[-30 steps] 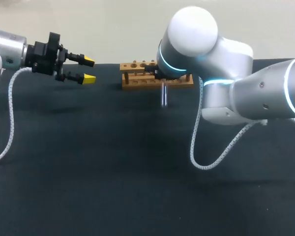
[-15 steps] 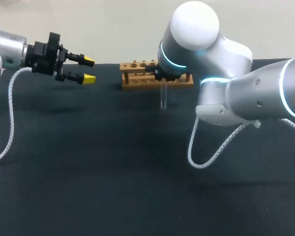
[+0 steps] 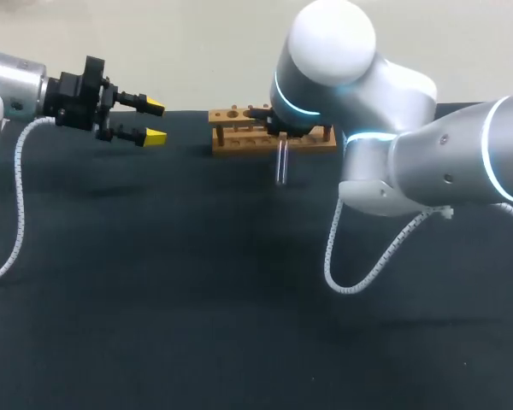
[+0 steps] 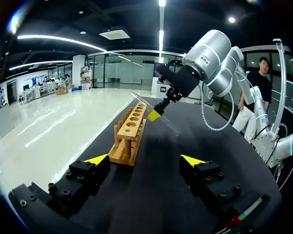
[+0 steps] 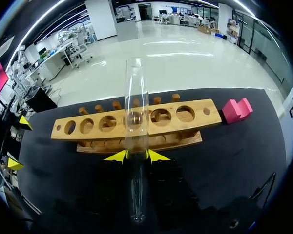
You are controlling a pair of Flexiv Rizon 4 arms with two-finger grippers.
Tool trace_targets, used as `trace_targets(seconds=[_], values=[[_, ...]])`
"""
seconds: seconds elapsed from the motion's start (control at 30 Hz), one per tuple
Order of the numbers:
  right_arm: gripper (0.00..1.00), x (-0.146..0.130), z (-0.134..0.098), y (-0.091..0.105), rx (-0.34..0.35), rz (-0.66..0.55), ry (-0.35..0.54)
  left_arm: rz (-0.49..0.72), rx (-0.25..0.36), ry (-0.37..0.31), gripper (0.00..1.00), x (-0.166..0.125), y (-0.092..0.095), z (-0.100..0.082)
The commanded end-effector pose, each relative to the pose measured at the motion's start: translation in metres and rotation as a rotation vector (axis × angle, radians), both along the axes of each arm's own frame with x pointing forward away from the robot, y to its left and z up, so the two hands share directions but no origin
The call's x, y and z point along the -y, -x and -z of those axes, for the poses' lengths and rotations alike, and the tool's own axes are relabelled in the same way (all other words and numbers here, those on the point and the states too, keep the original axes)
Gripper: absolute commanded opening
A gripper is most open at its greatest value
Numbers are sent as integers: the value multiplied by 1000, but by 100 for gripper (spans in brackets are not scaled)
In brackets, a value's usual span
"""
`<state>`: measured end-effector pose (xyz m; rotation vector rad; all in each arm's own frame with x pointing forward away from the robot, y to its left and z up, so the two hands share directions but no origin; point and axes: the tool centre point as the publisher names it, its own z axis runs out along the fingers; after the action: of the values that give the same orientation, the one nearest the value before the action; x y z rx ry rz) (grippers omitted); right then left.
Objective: Grasp the test tube, adjust it, and insert it.
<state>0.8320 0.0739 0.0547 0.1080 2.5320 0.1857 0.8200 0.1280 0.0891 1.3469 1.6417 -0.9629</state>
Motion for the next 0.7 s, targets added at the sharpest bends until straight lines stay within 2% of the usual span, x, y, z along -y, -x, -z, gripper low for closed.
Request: trace_targets(seconds=[0.03, 0.4, 0.7], values=[[0, 3, -8, 17, 43, 24, -2, 2, 3, 2, 100, -1, 0, 1], [0, 10, -39, 30, 139, 101, 0, 2, 3, 2, 100, -1, 0, 1], [0, 12, -62, 35, 193, 110, 8, 2, 3, 2, 100, -1, 0, 1]])
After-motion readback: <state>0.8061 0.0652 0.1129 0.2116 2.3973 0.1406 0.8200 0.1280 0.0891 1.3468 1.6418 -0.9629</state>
